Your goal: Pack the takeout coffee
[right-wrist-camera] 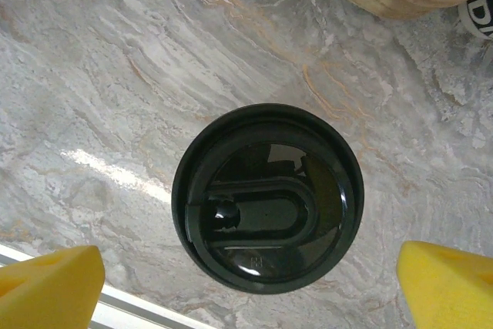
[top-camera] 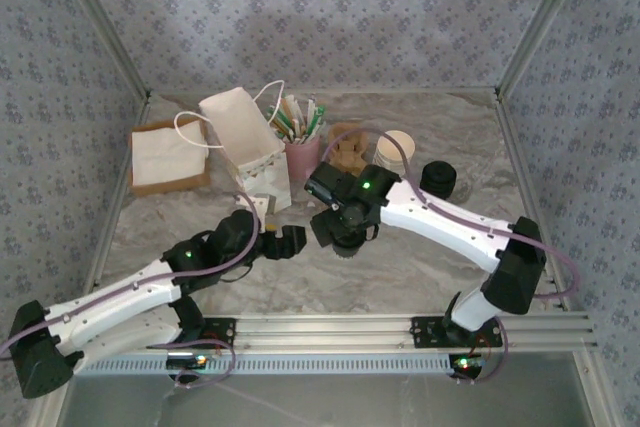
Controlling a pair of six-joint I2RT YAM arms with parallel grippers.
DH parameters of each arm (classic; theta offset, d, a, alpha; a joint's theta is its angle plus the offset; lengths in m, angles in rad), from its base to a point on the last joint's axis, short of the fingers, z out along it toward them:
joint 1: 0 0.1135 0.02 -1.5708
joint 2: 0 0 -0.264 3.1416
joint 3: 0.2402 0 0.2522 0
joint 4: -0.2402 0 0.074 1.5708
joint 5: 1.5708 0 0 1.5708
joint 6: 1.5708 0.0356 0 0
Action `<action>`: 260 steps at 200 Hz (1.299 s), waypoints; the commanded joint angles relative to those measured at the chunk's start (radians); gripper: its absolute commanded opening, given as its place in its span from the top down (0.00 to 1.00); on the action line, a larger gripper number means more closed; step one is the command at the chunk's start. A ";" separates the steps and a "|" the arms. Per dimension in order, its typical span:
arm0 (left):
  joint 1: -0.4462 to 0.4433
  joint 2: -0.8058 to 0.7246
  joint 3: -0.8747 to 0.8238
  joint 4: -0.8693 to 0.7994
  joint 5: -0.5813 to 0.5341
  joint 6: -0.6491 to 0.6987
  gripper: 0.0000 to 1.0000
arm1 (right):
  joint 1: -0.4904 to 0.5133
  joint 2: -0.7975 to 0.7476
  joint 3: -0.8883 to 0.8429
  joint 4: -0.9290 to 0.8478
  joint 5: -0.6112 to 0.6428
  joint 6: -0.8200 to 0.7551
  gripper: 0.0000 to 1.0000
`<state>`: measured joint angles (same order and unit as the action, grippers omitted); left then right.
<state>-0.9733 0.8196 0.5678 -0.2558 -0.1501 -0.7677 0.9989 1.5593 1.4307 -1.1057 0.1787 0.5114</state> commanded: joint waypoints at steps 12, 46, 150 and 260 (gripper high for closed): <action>0.016 -0.049 0.002 -0.057 -0.036 0.001 0.01 | -0.020 0.031 -0.039 0.019 -0.024 -0.001 0.00; 0.021 -0.061 -0.008 -0.064 -0.035 -0.004 0.01 | -0.035 0.057 -0.071 0.054 -0.047 -0.003 0.00; 0.026 -0.063 -0.019 -0.054 -0.030 -0.006 0.01 | -0.050 0.118 -0.098 0.098 -0.062 -0.002 0.00; 0.027 -0.062 -0.026 -0.043 -0.030 -0.008 0.00 | 0.002 0.091 -0.009 0.034 0.014 0.007 0.01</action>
<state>-0.9554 0.7712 0.5507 -0.2958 -0.1726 -0.7719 0.9760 1.6680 1.3735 -1.0241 0.1566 0.5087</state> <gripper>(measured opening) 0.996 0.987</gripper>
